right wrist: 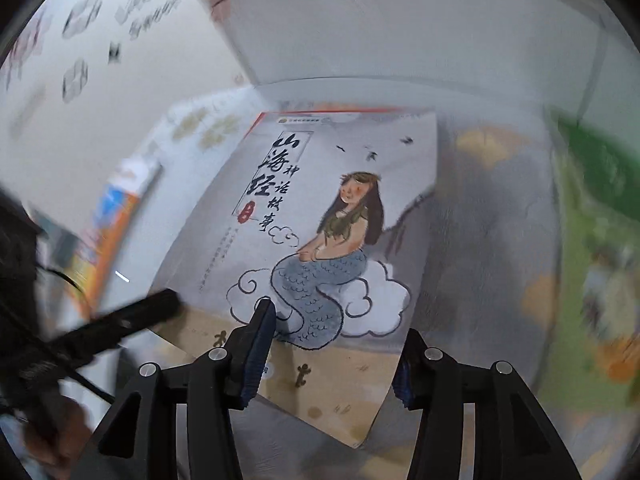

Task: Organize books
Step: 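Carry the mermaid book onto the stacked books and lower it, then open both grippers and move them back toward the scattered books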

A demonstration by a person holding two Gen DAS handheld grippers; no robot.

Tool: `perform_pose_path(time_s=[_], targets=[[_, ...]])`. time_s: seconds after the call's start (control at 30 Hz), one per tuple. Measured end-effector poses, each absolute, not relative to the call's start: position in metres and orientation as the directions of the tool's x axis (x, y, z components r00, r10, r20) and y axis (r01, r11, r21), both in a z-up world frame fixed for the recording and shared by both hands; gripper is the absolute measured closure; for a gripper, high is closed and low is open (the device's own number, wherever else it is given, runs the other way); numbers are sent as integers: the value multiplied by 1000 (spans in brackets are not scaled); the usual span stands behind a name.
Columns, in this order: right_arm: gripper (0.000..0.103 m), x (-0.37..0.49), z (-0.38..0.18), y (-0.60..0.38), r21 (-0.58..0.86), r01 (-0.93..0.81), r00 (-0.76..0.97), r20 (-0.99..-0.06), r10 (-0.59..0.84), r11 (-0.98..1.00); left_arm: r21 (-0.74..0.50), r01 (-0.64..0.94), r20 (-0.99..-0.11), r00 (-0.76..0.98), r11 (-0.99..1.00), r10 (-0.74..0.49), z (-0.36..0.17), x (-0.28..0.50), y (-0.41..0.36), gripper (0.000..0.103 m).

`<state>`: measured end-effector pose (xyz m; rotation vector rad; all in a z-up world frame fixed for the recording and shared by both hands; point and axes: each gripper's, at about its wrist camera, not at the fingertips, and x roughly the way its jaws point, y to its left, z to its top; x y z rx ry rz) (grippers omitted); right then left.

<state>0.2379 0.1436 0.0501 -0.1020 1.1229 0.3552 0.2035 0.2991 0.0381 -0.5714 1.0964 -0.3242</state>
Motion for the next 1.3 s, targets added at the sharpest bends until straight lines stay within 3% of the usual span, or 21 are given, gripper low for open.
perform_pose_path(time_s=[0.1,0.2,0.33,0.63,1.03,1.3], targets=[[42,237,52,160,15,-363,428,-886,181,932,-611,-63,-725,445,789,-525,29,195,309,90],[41,234,50,168,-23,-371,443,-883,155,928,-614,-84,-724,457,785,-517,29,193,315,90],[35,240,45,160,106,-352,363,-900,240,930,-587,-93,-741,461,804,-488,35,187,317,90],[35,159,43,72,284,-173,301,-896,326,943,-574,-57,-748,441,817,-496,41,125,313,87],[35,32,46,-54,313,58,343,-898,275,948,-558,111,-768,307,823,-562,51,45,218,87],[35,1,50,-73,344,-45,306,-889,341,938,-544,132,-780,283,828,-558,62,12,156,82]])
